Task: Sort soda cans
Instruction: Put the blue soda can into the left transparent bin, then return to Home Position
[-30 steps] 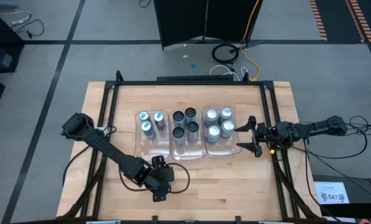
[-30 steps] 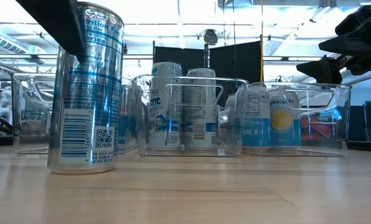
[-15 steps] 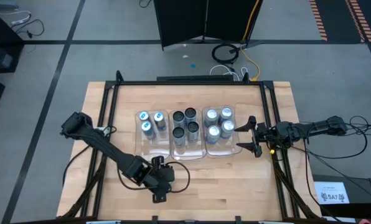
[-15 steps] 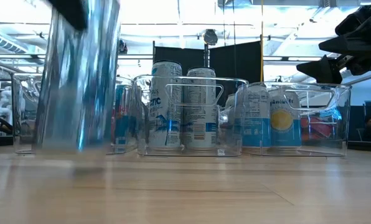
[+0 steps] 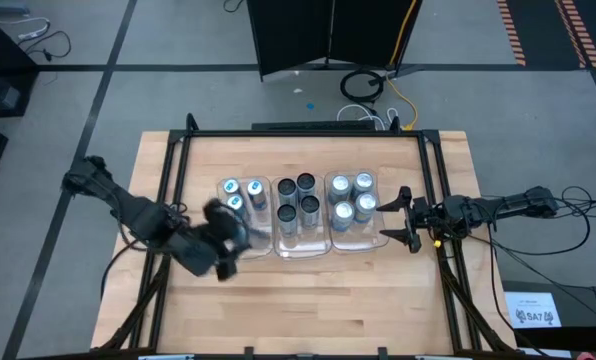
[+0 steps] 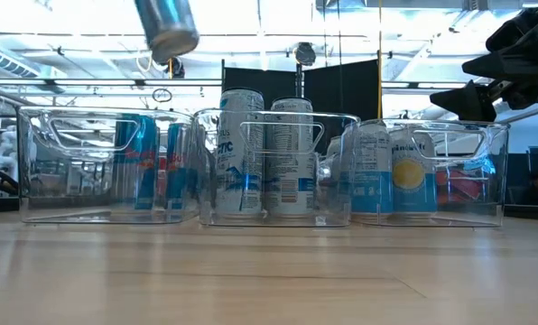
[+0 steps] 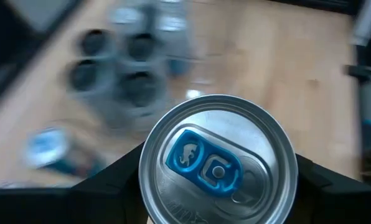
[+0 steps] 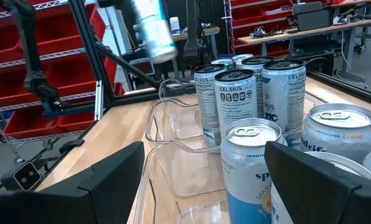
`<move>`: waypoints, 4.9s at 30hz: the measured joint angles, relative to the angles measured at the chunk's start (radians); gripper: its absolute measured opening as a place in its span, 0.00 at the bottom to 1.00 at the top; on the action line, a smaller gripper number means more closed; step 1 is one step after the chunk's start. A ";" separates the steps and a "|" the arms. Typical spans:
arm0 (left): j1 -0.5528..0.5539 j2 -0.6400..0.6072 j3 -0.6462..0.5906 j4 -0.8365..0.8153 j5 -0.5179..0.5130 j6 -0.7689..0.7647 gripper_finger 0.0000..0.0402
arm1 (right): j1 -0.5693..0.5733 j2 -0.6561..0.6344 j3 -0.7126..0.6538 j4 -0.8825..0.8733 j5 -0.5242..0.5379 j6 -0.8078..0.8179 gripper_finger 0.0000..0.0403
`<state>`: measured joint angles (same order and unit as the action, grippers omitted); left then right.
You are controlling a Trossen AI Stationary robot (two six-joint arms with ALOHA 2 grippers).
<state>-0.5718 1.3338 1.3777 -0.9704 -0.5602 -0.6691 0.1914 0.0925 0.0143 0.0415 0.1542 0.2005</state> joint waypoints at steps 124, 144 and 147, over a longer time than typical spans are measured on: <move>0.585 0.039 -0.411 0.270 0.323 0.173 0.82 | 0.000 0.000 0.000 0.000 0.000 0.000 0.81; 0.585 -0.161 -0.409 0.267 0.358 0.124 0.82 | 0.000 0.000 0.000 0.000 0.000 0.000 0.81; 0.585 -0.217 -0.409 0.263 0.350 0.124 0.82 | 0.000 0.000 0.000 0.000 0.000 0.000 0.81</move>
<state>0.0128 1.1163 0.9688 -0.7070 -0.2102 -0.5453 0.1914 0.0929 0.0146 0.0414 0.1539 0.2005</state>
